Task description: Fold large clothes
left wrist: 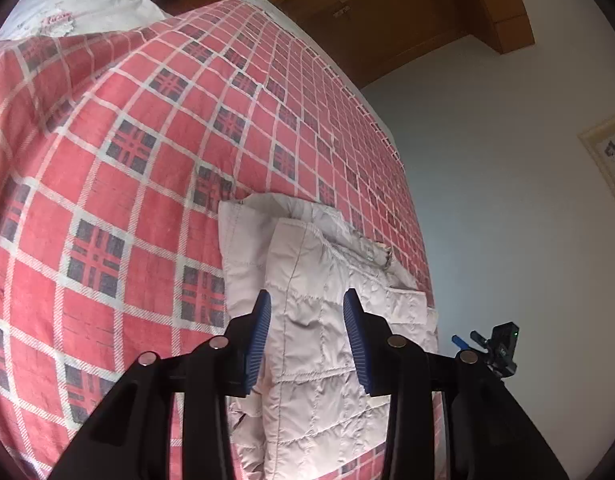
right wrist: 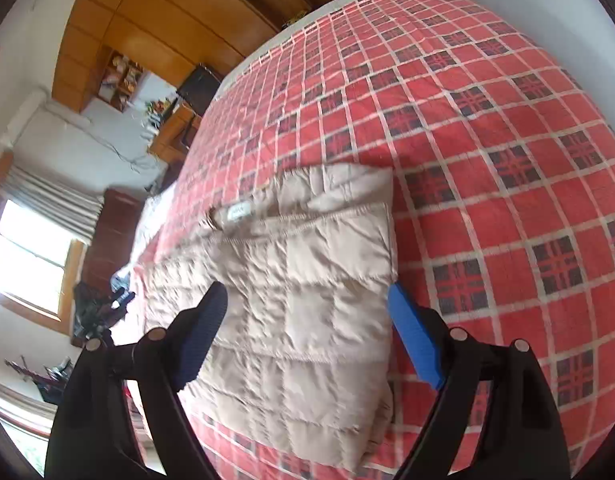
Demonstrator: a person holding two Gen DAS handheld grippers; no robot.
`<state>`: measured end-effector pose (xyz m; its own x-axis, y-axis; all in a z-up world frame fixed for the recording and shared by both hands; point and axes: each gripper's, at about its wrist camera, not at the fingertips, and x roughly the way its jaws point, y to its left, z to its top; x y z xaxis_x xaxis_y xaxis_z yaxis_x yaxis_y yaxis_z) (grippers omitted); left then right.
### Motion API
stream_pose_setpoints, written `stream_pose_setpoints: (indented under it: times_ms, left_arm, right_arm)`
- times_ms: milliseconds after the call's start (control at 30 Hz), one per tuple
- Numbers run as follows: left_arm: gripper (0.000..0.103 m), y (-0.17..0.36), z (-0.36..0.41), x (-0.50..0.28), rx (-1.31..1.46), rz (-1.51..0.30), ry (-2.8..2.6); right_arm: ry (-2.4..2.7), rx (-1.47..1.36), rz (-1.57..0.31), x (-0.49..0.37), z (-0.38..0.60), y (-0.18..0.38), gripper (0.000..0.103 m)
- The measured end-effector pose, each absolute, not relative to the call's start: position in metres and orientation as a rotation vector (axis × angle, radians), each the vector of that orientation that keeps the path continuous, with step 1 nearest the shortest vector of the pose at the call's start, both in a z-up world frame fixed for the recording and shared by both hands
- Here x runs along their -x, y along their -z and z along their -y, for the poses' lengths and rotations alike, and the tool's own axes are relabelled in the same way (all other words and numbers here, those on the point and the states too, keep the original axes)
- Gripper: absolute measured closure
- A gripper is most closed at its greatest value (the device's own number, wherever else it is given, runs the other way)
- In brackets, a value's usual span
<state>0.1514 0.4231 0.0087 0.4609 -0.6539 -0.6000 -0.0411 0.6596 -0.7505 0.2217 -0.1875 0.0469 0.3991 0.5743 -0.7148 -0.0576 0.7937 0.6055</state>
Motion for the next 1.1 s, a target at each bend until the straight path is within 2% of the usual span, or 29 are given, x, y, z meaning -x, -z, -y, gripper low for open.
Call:
stream_pose_setpoints:
  times_ms: [100, 333, 433, 467, 500, 533, 600, 633, 700, 767, 933, 1100]
  left_arm:
    - [0.058, -0.003, -0.405, -0.142, 0.66, -1.068, 0.409]
    - [0.046, 0.015, -0.36, -0.133, 0.438, -1.118, 0.367]
    - [0.048, 0.019, -0.35, -0.138, 0.42, -1.126, 0.333]
    - [0.053, 0.019, -0.348, -0.138, 0.413, -1.124, 0.312]
    - [0.064, 0.018, -0.346, -0.137, 0.406, -1.116, 0.3]
    - [0.069, 0.015, -0.344, -0.136, 0.39, -1.104, 0.283]
    - [0.084, 0.008, -0.34, -0.129, 0.354, -1.068, 0.247]
    - [0.087, 0.004, -0.338, -0.125, 0.336, -1.047, 0.239]
    - [0.094, -0.003, -0.336, -0.116, 0.328, -1.01, 0.231]
    - [0.097, -0.012, -0.335, -0.102, 0.337, -0.969, 0.251]
    - [0.098, -0.048, -0.326, -0.077, 0.306, -0.84, 0.272]
    - [0.098, -0.084, -0.317, -0.084, 0.276, -0.73, 0.264]
  right_arm:
    - [-0.425, -0.494, -1.126, -0.215, 0.178, -0.033, 0.015]
    - [-0.38, -0.452, -1.212, -0.217, 0.159, 0.006, 0.016]
    - [-0.373, -0.436, -1.2, -0.218, 0.153, 0.009, 0.038]
    - [-0.361, -0.421, -1.195, -0.217, 0.151, 0.007, 0.043]
    - [-0.339, -0.393, -1.174, -0.215, 0.149, 0.003, 0.047]
    - [-0.324, -0.357, -1.153, -0.212, 0.147, -0.001, 0.055]
    - [-0.315, -0.314, -1.119, -0.205, 0.144, -0.01, 0.073]
    - [-0.328, -0.307, -1.102, -0.2, 0.143, -0.015, 0.089]
    - [-0.337, -0.289, -1.078, -0.192, 0.142, -0.024, 0.091]
    - [-0.353, -0.259, -1.035, -0.18, 0.14, -0.037, 0.094]
    - [-0.392, -0.263, -0.964, -0.168, 0.138, -0.067, 0.095]
    - [-0.401, -0.278, -0.879, -0.177, 0.142, -0.105, 0.095]
